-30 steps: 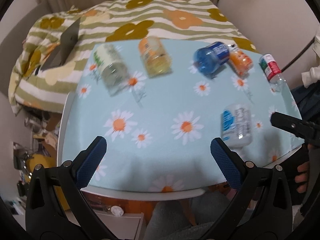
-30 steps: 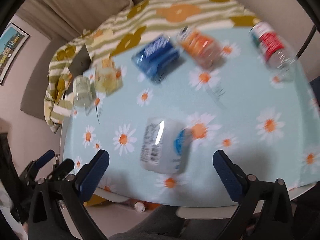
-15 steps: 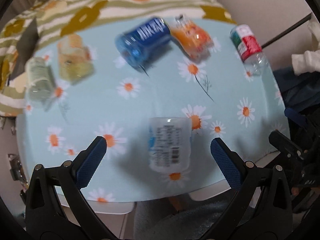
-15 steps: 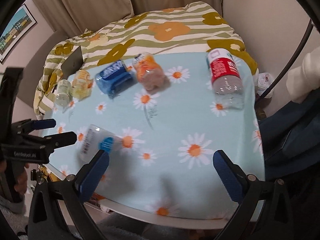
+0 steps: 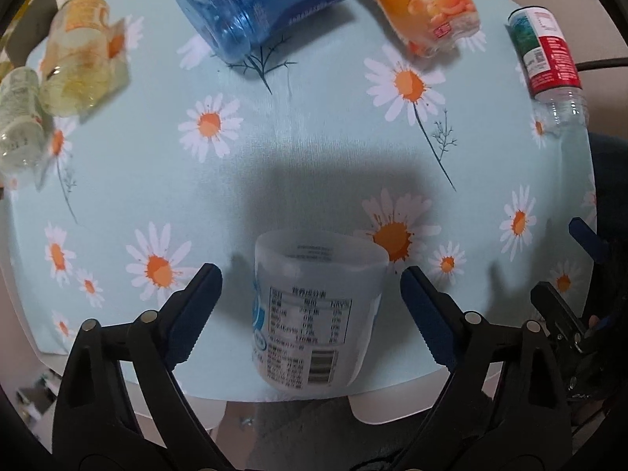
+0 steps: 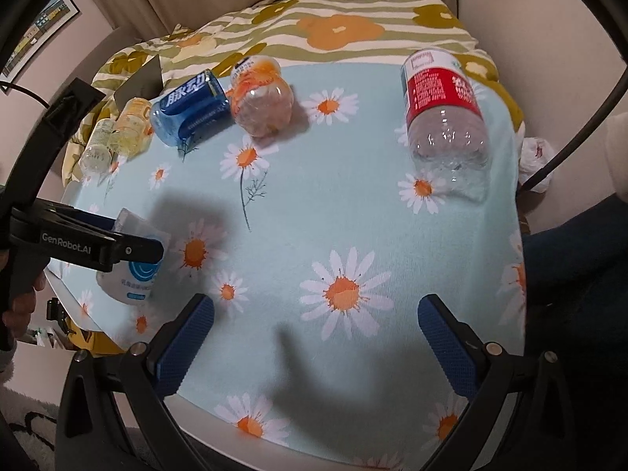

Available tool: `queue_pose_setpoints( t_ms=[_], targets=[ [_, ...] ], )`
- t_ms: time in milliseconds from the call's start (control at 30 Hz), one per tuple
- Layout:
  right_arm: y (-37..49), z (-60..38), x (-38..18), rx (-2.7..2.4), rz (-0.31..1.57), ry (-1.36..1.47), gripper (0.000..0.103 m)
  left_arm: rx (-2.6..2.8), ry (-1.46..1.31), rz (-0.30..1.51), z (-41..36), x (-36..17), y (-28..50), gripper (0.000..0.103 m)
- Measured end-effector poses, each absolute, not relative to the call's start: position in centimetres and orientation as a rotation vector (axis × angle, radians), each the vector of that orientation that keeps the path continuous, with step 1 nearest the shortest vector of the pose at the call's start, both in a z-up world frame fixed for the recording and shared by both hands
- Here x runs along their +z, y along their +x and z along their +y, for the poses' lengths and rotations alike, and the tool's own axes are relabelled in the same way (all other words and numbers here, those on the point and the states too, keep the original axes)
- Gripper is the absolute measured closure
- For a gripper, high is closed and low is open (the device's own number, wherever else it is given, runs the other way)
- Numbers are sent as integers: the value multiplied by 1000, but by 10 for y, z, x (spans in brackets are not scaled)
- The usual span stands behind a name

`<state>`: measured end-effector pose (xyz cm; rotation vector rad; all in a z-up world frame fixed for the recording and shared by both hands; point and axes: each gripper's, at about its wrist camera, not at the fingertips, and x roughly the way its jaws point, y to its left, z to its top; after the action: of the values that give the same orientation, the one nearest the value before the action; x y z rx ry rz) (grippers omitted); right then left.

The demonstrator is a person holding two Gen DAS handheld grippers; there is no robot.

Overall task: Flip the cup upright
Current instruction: 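Lift the white cup with the right gripper and rotate it upright, then lower the upright white cup onto the tablecloth and open the right gripper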

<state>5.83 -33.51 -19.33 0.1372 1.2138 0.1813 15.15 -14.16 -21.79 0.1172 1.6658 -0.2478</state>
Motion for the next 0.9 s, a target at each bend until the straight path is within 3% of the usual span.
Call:
queue_pose_setpoints(
  t_ms=[33, 100, 167, 533, 900],
  targets=[
    [59, -336, -195, 182, 1216, 140, 0, -245, 117, 1670, -142, -220, 152, 10],
    [61, -337, -197, 181, 1218, 144, 0, -244, 113, 1687, -142, -224, 153, 29],
    [64, -339, -199, 176, 1221, 144, 0, -250, 91, 1703, -140, -227, 151, 36],
    [64, -338, -187, 161, 1206, 157, 0, -284, 1, 1607, -112, -204, 145, 39],
    [49, -324, -158, 145, 1112, 193, 0, -261, -133, 1118, -74, -147, 112, 39]
  ],
)
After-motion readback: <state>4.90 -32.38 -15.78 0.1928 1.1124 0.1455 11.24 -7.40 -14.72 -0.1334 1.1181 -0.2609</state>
